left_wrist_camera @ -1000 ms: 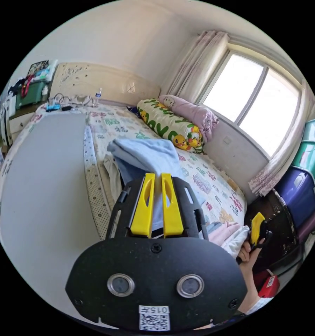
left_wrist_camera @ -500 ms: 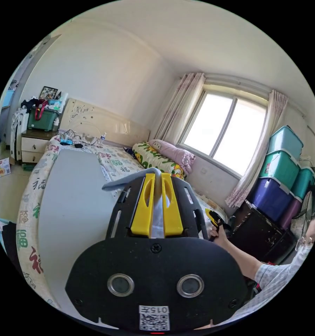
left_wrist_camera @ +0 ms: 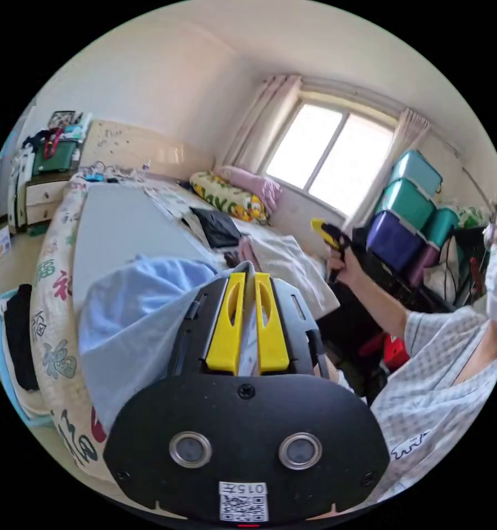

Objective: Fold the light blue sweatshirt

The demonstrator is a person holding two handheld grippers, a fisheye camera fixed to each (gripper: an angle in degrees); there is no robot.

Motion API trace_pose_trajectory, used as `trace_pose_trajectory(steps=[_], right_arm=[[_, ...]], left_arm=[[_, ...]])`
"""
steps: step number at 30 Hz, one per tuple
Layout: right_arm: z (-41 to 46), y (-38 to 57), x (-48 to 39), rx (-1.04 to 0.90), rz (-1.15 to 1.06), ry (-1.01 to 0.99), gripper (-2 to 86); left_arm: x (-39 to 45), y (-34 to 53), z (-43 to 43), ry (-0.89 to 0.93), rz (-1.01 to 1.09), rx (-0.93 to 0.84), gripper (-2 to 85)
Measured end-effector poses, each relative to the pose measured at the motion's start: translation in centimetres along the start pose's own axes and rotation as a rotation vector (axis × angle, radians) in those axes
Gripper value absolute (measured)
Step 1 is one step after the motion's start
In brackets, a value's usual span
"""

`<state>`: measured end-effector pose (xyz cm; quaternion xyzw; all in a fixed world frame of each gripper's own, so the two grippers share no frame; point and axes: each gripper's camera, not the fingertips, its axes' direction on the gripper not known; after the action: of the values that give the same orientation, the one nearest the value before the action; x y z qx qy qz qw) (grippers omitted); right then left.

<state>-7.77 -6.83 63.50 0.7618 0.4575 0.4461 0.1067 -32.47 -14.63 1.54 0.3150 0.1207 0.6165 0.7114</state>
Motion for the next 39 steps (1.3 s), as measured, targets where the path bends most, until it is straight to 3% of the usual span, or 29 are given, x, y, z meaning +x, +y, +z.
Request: trace_pose_trajectory(steps=[4,8,16,22,27,30,34,37,39], right_arm=[[7.7,-1.7,-7.1,-0.154,-0.111,-0.077,-0.2],[15.3,-1.8,-13.3,-0.285,-0.248,-0.187,0.8],[33.1,0.2,-24.4,-0.486,-0.534,-0.159,8.1],[51.7,3.3,-33.1,-0.772,-0.629,-0.174,11.8],[66.5,9.9,-34.3,-1.213,-0.663,0.057,13.7],[67.0,9.9,-34.5,-1.190,-0.725,0.185,9.3],[65.5,7.9,-32.2,-1.160,-0.641,0.223,3.5],[59.8,2.7,-30.2,-0.973,-0.495,0.211,1.8],[52.1,-3.3,-29.1,-0.746,-0.390,0.169,1.1]], left_arm=[[4.2,0.7,0.5,-0.067,0.118,-0.116,1.5],[4.4,2.3,-7.6,-0.063,0.101,0.036,2.3],[1.6,7.9,-25.7,-0.298,-0.145,0.315,6.1],[0.0,10.7,-30.4,-0.297,-0.236,0.445,6.4],[-2.0,14.4,-33.8,-0.211,-0.322,0.547,6.2],[-3.2,17.3,-36.6,-0.225,-0.402,0.625,6.0],[-4.9,18.8,-38.5,-0.193,-0.440,0.622,6.0],[-5.9,18.7,-38.8,-0.147,-0.437,0.594,5.9],[-6.3,17.9,-38.5,-0.133,-0.413,0.565,6.0]])
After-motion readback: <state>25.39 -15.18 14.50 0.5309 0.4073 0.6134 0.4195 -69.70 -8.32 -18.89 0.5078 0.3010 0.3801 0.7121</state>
